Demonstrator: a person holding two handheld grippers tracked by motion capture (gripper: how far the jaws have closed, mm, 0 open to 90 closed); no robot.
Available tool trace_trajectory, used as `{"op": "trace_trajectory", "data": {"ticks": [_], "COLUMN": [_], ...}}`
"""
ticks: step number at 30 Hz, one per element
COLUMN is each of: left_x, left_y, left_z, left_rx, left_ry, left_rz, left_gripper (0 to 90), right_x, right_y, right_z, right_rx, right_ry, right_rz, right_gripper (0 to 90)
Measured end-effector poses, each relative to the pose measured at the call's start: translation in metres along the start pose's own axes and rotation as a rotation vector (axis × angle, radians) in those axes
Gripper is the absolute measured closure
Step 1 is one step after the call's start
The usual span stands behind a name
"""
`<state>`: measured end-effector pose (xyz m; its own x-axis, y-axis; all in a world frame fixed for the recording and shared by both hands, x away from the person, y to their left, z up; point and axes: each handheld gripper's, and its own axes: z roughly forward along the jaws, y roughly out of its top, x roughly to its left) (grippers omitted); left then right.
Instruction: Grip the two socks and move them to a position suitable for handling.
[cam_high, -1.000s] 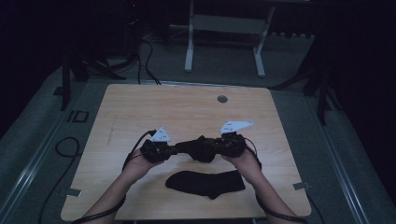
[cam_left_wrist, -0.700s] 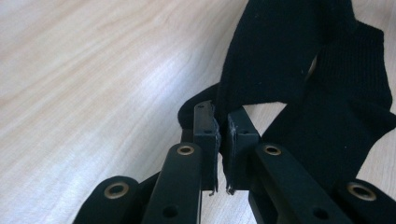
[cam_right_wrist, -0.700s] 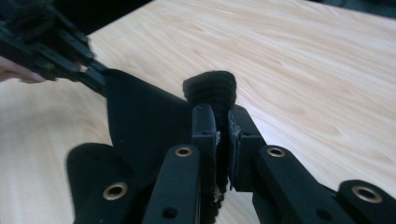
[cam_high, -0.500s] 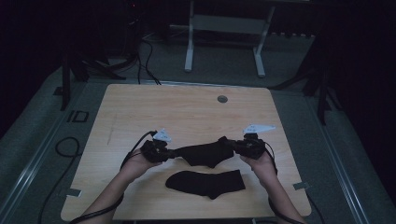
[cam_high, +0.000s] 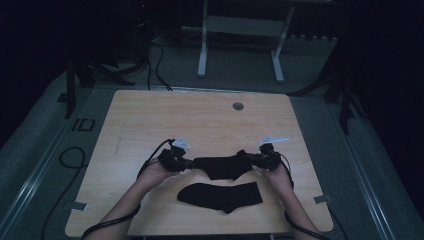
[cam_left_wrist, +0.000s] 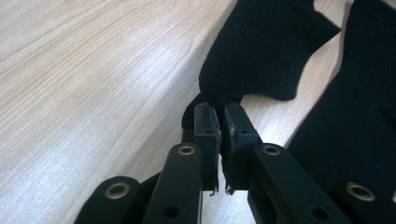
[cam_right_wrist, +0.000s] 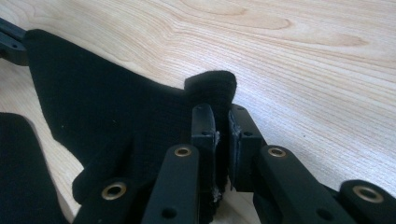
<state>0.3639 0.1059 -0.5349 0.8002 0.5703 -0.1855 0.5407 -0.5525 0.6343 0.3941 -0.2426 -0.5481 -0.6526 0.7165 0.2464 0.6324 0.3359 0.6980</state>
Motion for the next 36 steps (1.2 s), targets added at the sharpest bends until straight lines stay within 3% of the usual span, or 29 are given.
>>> {"op": "trace_trajectory", "data": {"ticks": [1,2,5,7,9,11,12,14,15,20,21,23,24,26,29,31,32,34,36], "left_x": [0.001,0.0,-0.007,-0.011,-0.015,-0.014,-0.013,-0.012,-0.01,0.0,0.003,0.004,0.007,0.01,0.012,0.012,0.012,0.012,0.012], "left_y": [0.001,0.002,0.006,0.01,0.014,0.015,0.016,0.016,0.015,0.011,0.011,0.01,0.01,0.009,0.008,0.007,0.007,0.007,0.008], "left_z": [-0.002,-0.003,-0.012,-0.019,-0.021,-0.02,-0.018,-0.012,-0.008,0.007,0.008,0.008,0.007,0.005,0.003,0.005,0.006,0.008,0.01], "left_rx": [-0.001,-0.002,0.03,0.037,0.065,0.064,0.075,0.117,0.131,0.095,0.081,0.061,0.029,-0.005,-0.03,-0.032,-0.038,-0.045,-0.063], "left_ry": [-0.063,-0.082,-0.112,-0.19,-0.149,-0.149,-0.1,0.057,0.092,0.159,0.165,0.167,0.163,0.175,0.145,0.132,0.125,0.105,0.087], "left_rz": [-0.038,-0.047,-0.028,-0.039,-0.016,-0.04,-0.034,0.016,0.027,-0.007,-0.022,-0.032,-0.049,-0.075,-0.075,-0.065,-0.065,-0.071,-0.071], "left_gripper": [86.7,86.9,87.0,86.8,86.7,86.6,86.6,86.0,85.8,79.5,79.0,68.0,68.0,64.4,56.2,52.9,52.8,52.8,52.8], "right_x": [0.0,-0.001,-0.002,-0.002,-0.001,0.0,0.001,0.0,0.0,-0.002,-0.003,-0.006,-0.006,-0.011,-0.018,-0.02,-0.02,-0.014,-0.009], "right_y": [0.0,0.001,0.002,0.003,0.003,0.003,0.003,0.002,0.002,0.002,0.003,0.004,0.004,0.006,0.01,0.013,0.015,0.017,0.018], "right_z": [0.0,0.0,-0.001,-0.001,0.0,0.003,0.004,0.006,0.008,0.011,0.01,0.008,0.008,0.004,-0.006,-0.014,-0.019,-0.025,-0.027], "right_rx": [0.0,-0.001,-0.008,-0.01,-0.008,0.0,0.002,0.003,0.003,0.012,0.007,-0.003,-0.003,-0.024,-0.048,-0.066,-0.085,-0.106,-0.12], "right_ry": [-0.001,-0.004,-0.001,0.004,0.007,-0.003,-0.008,-0.013,-0.011,-0.043,-0.056,-0.073,-0.073,-0.1,-0.14,-0.175,-0.161,-0.19,-0.19], "right_rz": [0.003,0.006,0.009,0.009,0.005,-0.004,-0.003,0.0,0.002,-0.006,-0.006,0.011,0.011,0.027,0.058,0.059,0.054,0.026,-0.004], "right_gripper": [82.6,82.6,82.6,82.6,82.5,82.5,82.5,82.4,82.2,81.1,78.3,67.6,67.6,55.8,46.4,46.5,49.4,51.4,56.5]}}
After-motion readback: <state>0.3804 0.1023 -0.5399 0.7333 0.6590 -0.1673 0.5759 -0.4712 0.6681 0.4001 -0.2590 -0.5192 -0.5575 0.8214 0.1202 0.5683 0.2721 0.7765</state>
